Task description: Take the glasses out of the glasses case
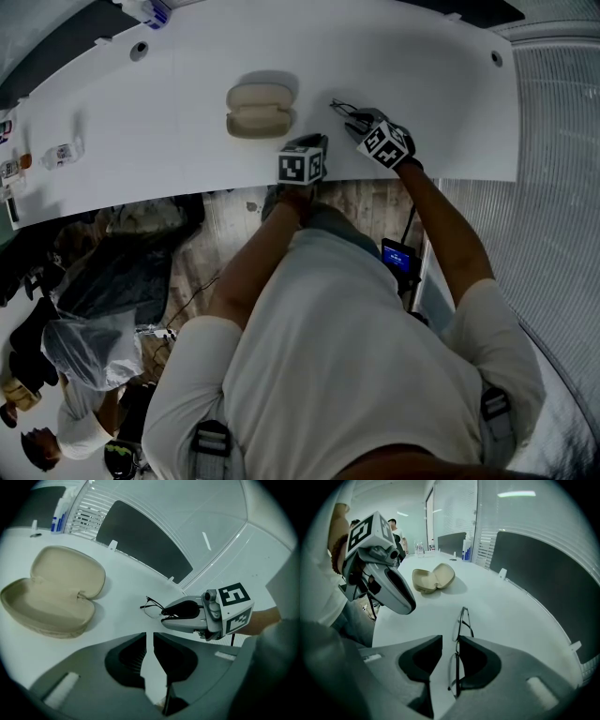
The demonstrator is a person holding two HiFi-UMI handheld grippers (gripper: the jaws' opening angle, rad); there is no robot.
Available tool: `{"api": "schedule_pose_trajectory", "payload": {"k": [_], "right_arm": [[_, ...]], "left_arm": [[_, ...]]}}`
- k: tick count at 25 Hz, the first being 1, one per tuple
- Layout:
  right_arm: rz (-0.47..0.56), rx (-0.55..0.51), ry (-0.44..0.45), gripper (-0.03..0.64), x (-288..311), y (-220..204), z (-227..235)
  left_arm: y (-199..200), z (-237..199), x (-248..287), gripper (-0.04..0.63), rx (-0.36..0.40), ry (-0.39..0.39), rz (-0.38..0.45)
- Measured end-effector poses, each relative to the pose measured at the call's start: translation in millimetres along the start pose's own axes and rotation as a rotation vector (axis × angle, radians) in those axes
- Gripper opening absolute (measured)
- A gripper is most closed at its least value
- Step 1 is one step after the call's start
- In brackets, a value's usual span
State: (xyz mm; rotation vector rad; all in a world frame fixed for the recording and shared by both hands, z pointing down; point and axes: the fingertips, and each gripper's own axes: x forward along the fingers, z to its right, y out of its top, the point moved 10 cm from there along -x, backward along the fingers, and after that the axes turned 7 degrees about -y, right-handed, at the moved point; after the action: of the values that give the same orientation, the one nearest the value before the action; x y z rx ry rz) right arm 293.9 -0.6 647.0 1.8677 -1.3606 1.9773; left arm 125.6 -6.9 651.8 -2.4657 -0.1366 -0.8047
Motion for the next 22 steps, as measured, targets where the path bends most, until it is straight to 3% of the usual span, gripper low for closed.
{"api": "schedule_pose_trajectory", "payload": {"k": [22], "right_arm": [[0.048, -0.003, -0.043, 0.121, -14.1, 15.6, 10.3]], "left_arm": [[17.8, 4.4, -14.8, 0.052, 0.023, 0.009, 0.042]]}}
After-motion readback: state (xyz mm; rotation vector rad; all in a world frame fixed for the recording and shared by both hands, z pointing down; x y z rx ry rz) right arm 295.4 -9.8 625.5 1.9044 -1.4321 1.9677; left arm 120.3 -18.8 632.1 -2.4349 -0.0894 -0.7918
